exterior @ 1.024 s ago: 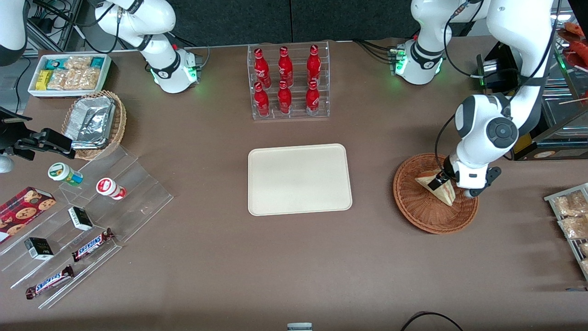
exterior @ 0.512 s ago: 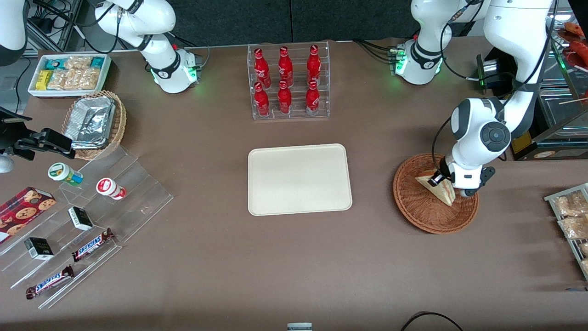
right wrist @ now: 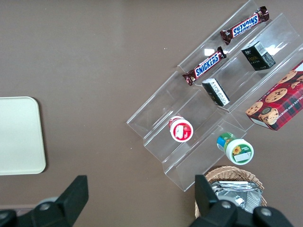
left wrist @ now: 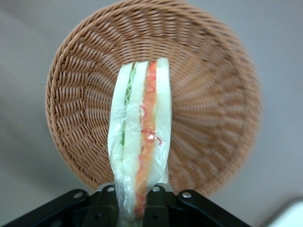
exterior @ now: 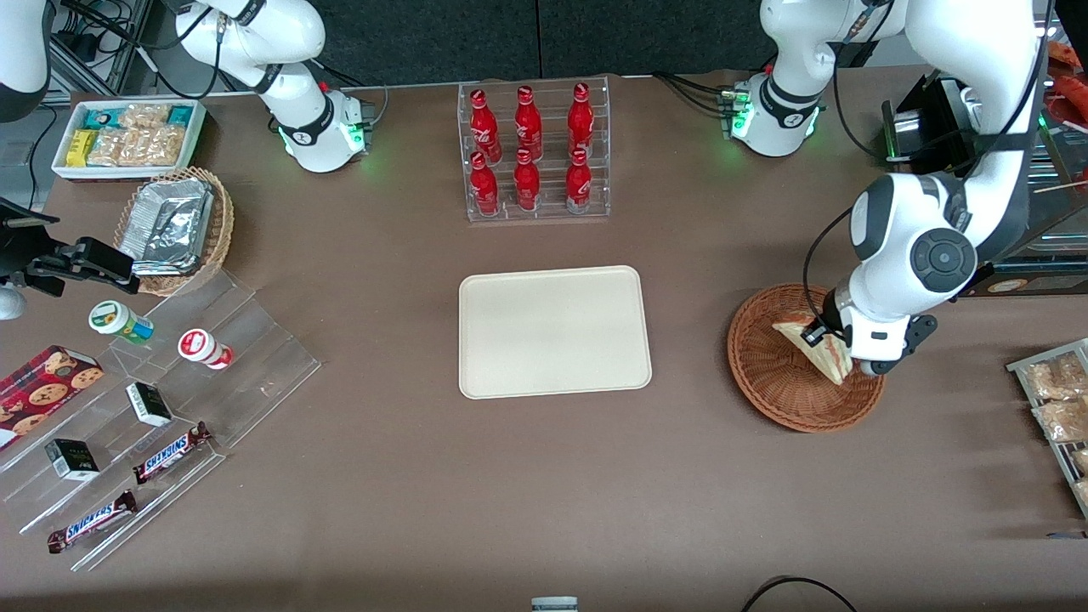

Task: Place sandwich from basket to tray
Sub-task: 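Lift the sandwich and carry it with the left gripper over the tray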

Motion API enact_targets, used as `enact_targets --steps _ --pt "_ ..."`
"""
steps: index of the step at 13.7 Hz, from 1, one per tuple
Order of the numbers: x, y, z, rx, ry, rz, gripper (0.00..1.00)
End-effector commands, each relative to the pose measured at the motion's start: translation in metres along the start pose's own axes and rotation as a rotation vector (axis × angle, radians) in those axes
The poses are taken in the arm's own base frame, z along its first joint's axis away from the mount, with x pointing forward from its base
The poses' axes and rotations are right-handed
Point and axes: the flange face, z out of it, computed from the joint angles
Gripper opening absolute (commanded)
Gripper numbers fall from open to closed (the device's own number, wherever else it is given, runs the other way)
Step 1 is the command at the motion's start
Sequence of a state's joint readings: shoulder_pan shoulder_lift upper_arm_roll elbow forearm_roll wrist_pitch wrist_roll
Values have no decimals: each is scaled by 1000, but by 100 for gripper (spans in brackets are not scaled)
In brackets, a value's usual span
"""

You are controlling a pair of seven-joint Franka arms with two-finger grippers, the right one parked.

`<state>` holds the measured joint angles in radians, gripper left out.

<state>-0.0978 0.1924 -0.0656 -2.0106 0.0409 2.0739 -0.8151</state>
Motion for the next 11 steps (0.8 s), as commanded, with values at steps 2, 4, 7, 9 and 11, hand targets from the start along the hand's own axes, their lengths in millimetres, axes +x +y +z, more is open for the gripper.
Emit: enact_targets --steps 2,4,7,9,11 --pt "-51 59 -37 14 22 125 0" --pt "-89 89 -35 18 27 210 0" --pt "-152 144 -29 19 37 346 0" --pt "-194 192 -21 11 43 422 0" --pt "-216 229 -6 11 40 475 0"
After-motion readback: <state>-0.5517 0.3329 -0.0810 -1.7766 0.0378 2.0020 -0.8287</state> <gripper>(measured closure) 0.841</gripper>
